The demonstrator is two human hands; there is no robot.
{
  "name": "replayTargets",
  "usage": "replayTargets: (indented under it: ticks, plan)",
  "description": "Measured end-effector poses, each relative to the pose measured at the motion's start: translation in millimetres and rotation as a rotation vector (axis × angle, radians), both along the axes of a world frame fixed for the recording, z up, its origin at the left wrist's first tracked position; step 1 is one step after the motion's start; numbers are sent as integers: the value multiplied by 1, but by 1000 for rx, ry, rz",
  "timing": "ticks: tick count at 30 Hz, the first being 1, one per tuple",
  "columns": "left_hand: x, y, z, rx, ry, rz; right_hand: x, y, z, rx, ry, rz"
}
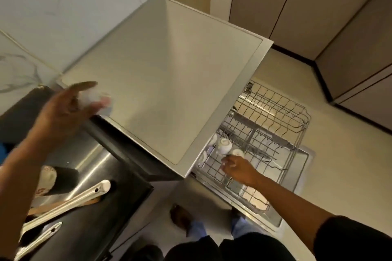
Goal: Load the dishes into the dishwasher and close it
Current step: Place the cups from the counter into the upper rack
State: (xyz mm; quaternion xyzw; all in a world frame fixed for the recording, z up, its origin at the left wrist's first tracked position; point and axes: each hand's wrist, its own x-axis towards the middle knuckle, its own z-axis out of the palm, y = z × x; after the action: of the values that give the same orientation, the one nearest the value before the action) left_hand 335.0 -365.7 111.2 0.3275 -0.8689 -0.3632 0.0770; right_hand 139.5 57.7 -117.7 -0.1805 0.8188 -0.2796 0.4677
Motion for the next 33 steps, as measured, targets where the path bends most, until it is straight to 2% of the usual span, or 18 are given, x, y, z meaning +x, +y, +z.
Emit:
replayTargets:
  ticks: [4,6,10,13,16,21,25,33]
  plan:
    - [-55,126,9,150,41,-221,-35,1,54,-340,235,-141]
    - [-78,172,-3,207,47,-315,-50,4,87,-489,260,-135]
    - [-115,251,-33,218,53,-419,-69,16,133,-642,293,163]
    - [-132,291,-63,271,31,-367,-74,39,133,-603,316,348]
    - [-139,318,-102,347,-17,-263,-73,64,100,-524,436,406]
    - [-139,348,-157,331,-187,-114,-50,64,27,-533,607,327]
    - [-128,356,-177,208,-286,-34,-34,42,-34,-448,565,302]
    - [-89,332,-176,205,-318,-183,-10,-12,-122,-299,488,430]
